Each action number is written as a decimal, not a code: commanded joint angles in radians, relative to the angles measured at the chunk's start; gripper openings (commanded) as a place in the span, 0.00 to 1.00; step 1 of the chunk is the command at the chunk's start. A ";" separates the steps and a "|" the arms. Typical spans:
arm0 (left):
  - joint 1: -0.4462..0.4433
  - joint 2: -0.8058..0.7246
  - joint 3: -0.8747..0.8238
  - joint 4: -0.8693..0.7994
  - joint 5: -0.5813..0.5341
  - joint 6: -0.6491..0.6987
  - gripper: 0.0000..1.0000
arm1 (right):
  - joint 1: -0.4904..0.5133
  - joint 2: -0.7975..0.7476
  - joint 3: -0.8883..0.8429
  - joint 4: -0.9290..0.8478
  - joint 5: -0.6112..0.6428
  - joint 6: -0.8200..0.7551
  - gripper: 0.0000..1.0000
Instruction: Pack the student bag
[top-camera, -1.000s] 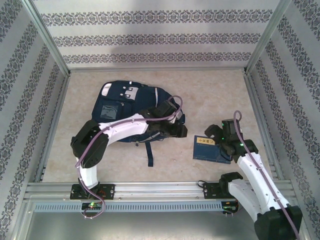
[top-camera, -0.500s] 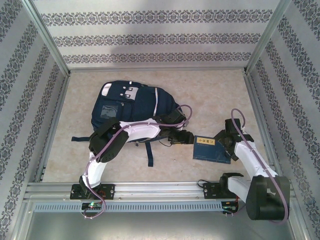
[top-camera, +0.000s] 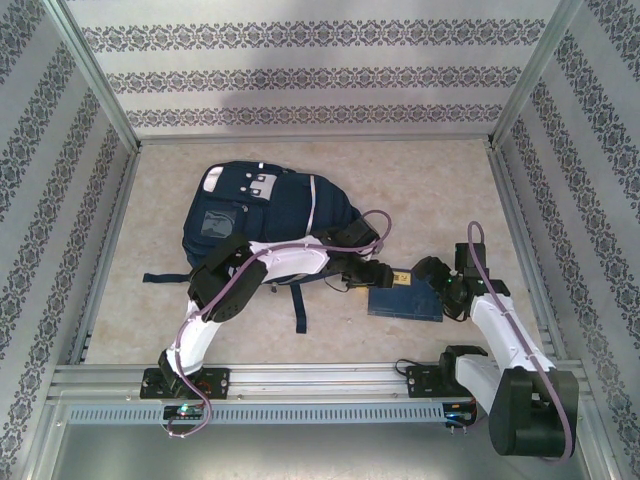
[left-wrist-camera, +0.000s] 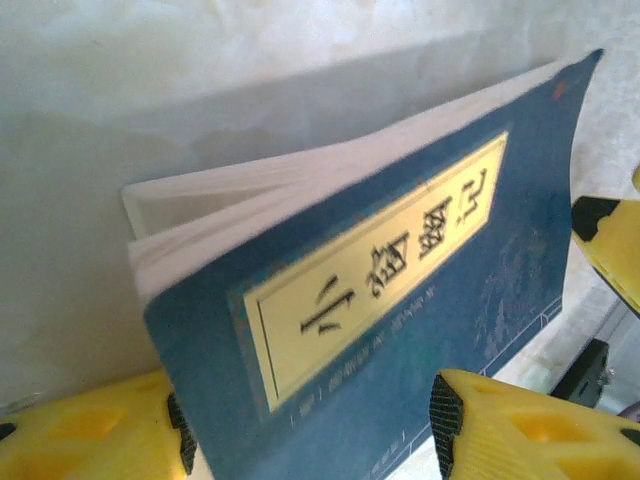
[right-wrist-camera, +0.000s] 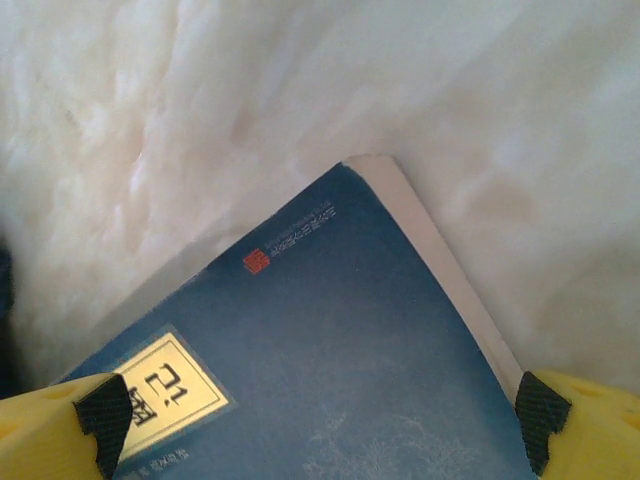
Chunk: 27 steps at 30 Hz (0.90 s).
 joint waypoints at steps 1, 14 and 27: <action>-0.013 -0.020 0.025 -0.056 -0.008 0.067 0.63 | 0.017 -0.009 -0.018 0.022 -0.247 -0.013 0.97; 0.001 -0.081 -0.064 -0.166 -0.116 0.163 0.62 | 0.084 -0.003 0.001 -0.098 0.005 -0.060 0.96; 0.002 -0.081 -0.027 -0.198 -0.121 0.184 0.57 | 0.267 0.079 0.064 -0.111 0.003 -0.092 0.93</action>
